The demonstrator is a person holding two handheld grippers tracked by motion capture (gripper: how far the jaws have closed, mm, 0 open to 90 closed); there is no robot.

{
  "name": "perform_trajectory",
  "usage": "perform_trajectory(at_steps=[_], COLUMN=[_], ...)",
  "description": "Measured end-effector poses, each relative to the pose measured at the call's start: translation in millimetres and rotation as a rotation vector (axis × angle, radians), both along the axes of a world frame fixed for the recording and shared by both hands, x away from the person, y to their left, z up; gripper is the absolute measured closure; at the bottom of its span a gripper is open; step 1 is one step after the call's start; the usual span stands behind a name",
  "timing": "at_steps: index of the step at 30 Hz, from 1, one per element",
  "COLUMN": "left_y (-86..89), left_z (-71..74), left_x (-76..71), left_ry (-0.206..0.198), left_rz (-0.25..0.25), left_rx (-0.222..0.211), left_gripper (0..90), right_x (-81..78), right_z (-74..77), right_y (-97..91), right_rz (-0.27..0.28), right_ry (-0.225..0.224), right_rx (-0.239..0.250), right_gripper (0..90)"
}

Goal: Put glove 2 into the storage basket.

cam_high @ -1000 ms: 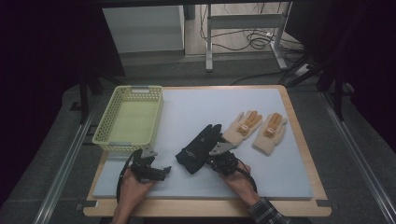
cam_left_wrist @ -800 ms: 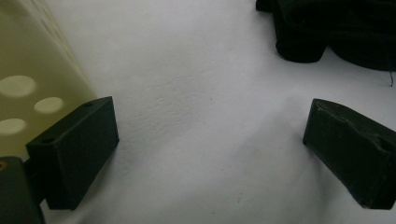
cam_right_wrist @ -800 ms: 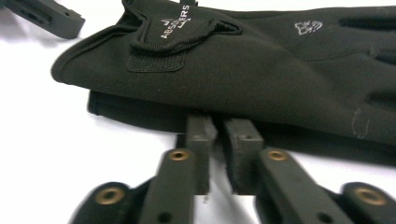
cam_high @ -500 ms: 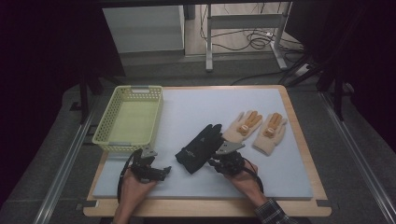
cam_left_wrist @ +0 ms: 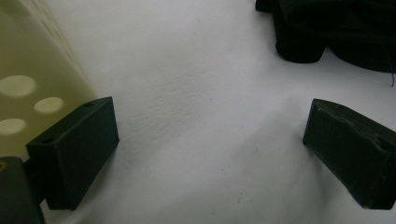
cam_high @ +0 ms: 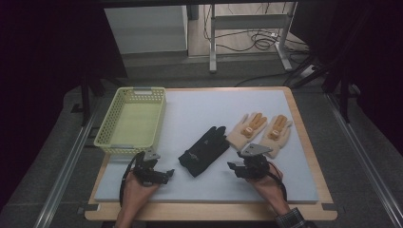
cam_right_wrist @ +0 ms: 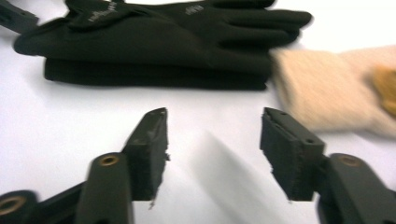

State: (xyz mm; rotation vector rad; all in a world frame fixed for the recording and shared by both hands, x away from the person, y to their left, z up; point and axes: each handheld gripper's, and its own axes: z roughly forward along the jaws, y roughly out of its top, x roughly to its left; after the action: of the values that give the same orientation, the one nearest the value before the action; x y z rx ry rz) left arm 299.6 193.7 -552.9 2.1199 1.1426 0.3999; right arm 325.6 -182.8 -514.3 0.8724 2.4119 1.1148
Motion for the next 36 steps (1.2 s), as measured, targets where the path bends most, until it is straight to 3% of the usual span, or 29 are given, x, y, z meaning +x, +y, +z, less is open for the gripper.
perform_trajectory(at_steps=[6, 16, 18, 20, 27, 36], left_y=[-0.1, 0.1, 0.2, 0.2, -0.4, -18.8], left_z=[0.0, 0.1, 0.1, 0.1, 1.8, 26.2], left_x=[-0.1, 0.0, 0.0, 0.0, -0.8, -2.8], left_ry=[0.001, 0.001, 0.001, 0.000, 0.003, 0.027], left_rz=[0.000, -0.001, -0.001, -0.001, -0.007, -0.137], left_rx=[-0.002, 0.000, -0.001, -0.001, 0.006, -0.042], left_gripper=[3.5, 3.5, 3.5, 3.5, 4.1, 0.0], right_x=[-1.2, -1.7, -0.2, 2.1, 1.4, 1.3], right_z=[-1.9, -13.1, -17.5, -17.7, -18.5, -18.6], right_y=[-22.1, -55.3, -58.1, -60.7, -60.0, -60.2], right_rz=[-0.048, -0.135, -0.142, -0.147, -0.146, -0.146], right_ry=[0.006, 0.026, 0.042, 0.064, 0.055, 0.055], right_rx=[-0.011, -0.056, -0.068, -0.047, -0.052, -0.051], right_gripper=[26.4, 17.3, 15.3, 14.9, 14.7, 14.7])
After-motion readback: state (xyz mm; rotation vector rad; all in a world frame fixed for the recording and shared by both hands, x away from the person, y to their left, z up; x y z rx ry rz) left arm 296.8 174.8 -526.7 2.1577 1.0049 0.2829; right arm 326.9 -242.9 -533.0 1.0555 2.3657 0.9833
